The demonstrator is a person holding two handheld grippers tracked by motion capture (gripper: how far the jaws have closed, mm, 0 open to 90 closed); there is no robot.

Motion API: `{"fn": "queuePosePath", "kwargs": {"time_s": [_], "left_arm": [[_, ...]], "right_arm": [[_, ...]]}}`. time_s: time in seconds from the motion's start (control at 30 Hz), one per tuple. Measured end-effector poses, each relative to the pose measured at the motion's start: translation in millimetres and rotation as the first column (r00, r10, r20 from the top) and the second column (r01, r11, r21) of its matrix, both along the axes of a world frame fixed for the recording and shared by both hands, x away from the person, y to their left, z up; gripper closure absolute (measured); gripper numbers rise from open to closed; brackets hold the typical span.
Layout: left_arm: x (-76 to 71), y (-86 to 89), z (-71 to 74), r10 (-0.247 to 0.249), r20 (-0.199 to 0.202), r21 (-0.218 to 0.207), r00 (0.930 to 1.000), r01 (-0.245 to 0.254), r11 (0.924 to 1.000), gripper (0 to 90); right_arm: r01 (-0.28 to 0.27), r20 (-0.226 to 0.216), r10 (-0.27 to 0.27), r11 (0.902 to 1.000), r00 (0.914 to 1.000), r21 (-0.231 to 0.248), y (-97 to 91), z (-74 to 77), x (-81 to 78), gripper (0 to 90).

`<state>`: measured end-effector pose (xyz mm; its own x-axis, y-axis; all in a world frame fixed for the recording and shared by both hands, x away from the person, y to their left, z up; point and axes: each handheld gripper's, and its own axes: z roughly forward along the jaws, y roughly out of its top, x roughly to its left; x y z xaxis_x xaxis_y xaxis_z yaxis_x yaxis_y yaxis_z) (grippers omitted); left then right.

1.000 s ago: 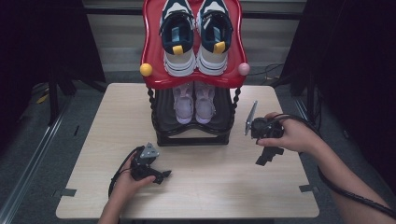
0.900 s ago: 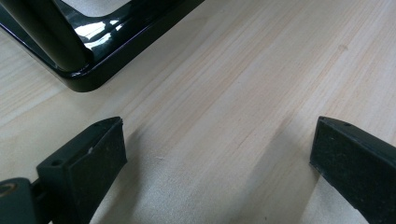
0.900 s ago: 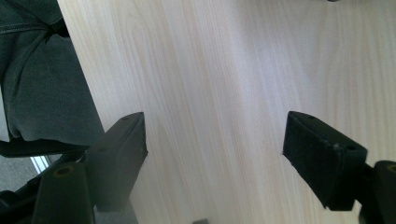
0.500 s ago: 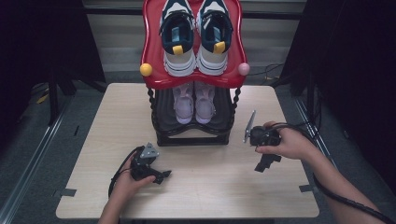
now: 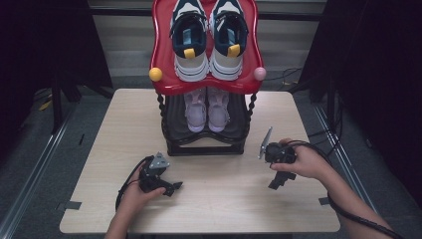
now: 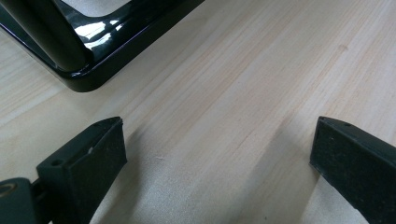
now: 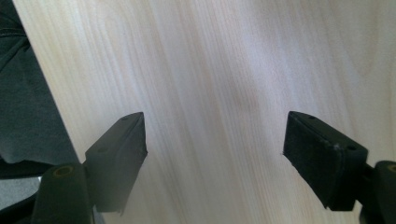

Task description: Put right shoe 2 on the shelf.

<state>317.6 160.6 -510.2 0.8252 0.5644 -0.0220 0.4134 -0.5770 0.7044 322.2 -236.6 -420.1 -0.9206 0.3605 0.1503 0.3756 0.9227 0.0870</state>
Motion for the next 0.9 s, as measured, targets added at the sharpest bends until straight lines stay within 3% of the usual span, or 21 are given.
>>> {"fn": "queuePosePath", "kwargs": {"time_s": [0.13, 0.2, 0.33, 0.53, 0.57, 0.63, 0.7, 0.8, 0.9], "left_arm": [[0.0, 0.0, 0.0, 0.000, 0.000, 0.000, 1.0000, 0.000, 1.0000, 2.9], [0.0, 0.0, 0.0, 0.000, 0.000, 0.000, 1.0000, 0.000, 1.0000, 2.9], [0.0, 0.0, 0.0, 0.000, 0.000, 0.000, 1.0000, 0.000, 1.0000, 2.9], [0.0, 0.0, 0.0, 0.000, 0.000, 0.000, 1.0000, 0.000, 1.0000, 2.9], [0.0, 0.0, 0.0, 0.000, 0.000, 0.000, 1.0000, 0.000, 1.0000, 2.9], [0.0, 0.0, 0.0, 0.000, 0.000, 0.000, 1.0000, 0.000, 1.0000, 2.9], [0.0, 0.0, 0.0, 0.000, 0.000, 0.000, 1.0000, 0.000, 1.0000, 2.9], [0.0, 0.0, 0.0, 0.000, 0.000, 0.000, 1.0000, 0.000, 1.0000, 2.9], [0.0, 0.0, 0.0, 0.000, 0.000, 0.000, 1.0000, 0.000, 1.0000, 2.9]], "right_arm": [[0.042, 0.004, -0.042, 0.9988, 0.9991, 0.027, -2.2, -9.2, -1.9, 20.5], [0.031, 0.011, -0.032, 0.9983, 0.9994, 0.050, -4.5, -13.7, -1.0, 20.5], [0.059, 0.027, -0.062, 0.9945, 0.9977, 0.087, -9.1, -23.0, -1.4, 20.5], [0.081, 0.049, -0.087, 0.9911, 0.9950, 0.106, -12.5, -38.3, -2.9, 19.9], [0.118, 0.041, -0.123, 0.9873, 0.9916, 0.107, -11.7, -38.9, -5.0, 19.9], [0.102, 0.066, -0.111, 0.9867, 0.9916, 0.127, -13.5, -42.2, -4.4, 19.7], [0.119, 0.074, -0.131, 0.9825, 0.9886, 0.143, -13.8, -44.6, -5.9, 19.5], [0.131, 0.061, -0.143, 0.9766, 0.9878, 0.171, -15.2, -48.9, -7.8, 18.6], [0.135, 0.079, -0.152, 0.9733, 0.9853, 0.186, -17.3, -54.5, -8.9, 18.5]]}}
